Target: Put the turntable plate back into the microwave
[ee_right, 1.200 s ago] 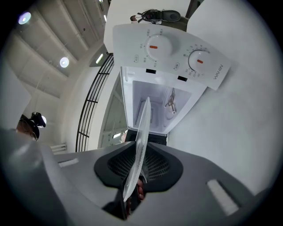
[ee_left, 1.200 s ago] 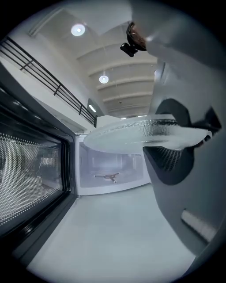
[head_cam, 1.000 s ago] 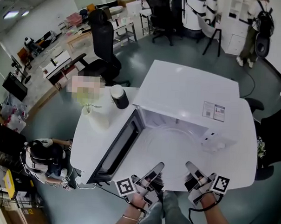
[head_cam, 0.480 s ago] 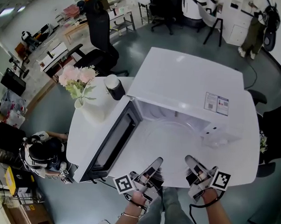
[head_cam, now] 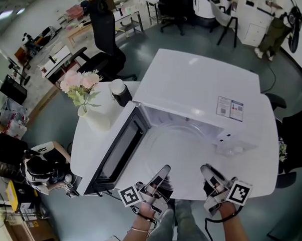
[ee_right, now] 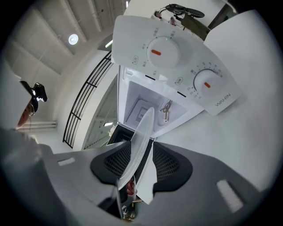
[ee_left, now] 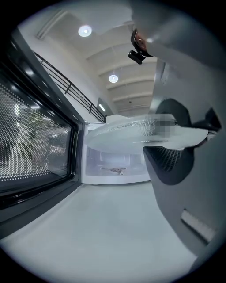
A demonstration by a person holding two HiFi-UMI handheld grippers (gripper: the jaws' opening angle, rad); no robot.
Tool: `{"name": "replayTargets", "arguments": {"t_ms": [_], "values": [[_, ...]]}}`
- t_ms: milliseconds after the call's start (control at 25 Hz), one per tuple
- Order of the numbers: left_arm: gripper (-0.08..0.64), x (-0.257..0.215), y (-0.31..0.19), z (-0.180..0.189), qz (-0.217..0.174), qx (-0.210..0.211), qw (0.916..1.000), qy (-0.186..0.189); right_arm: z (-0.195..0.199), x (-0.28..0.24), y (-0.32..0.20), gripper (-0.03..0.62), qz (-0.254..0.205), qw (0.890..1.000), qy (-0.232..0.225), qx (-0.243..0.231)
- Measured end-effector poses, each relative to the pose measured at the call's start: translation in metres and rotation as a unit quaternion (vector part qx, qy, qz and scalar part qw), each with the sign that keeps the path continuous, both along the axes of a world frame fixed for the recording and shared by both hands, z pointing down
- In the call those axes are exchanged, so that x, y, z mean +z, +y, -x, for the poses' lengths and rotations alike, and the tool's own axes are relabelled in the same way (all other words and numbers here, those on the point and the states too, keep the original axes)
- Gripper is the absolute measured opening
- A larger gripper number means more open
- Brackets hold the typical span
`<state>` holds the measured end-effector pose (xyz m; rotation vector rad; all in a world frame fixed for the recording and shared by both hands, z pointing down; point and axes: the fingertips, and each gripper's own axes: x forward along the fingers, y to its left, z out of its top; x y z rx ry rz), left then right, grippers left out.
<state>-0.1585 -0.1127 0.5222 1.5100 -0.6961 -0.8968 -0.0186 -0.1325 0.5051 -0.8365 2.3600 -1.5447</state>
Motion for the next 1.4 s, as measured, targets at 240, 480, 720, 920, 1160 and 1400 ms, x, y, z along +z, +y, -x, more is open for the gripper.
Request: {"name": "replayTargets", "arguments": {"t_ms": [240,480,720,920,1160,1400], "values": [[0.035,0.0,-0.005,0.001,0.0,-0.003,1.0,-0.004,-0.024,-0.003,0.002,0.137,-0.008,0.999,0.021,0.027],[0.035,-0.001,-0.009,-0.001,0.001,-0.008,0.9999,-0.006,-0.06,0.003,0.004,0.132,-0.017,0.99,0.101,0.101],[0.035,0.001,-0.013,-0.001,0.003,-0.013,0.9998,-0.012,-0.08,0.016,0.01,0.11,-0.034,0.962,0.22,0.159],[0.035,0.007,-0.017,-0.002,0.01,-0.014,0.9995,-0.027,-0.086,0.022,0.01,0.033,-0.037,0.942,0.277,0.185],[0.035,0.017,-0.022,-0.002,0.02,-0.025,0.9992,-0.023,-0.089,0.031,0.008,0.009,-0.037,0.925,0.324,0.195],[0.035,0.022,-0.033,0.0,0.021,-0.026,0.9991,-0.025,-0.086,0.038,0.005,0.009,-0.043,0.916,0.348,0.195]]}}
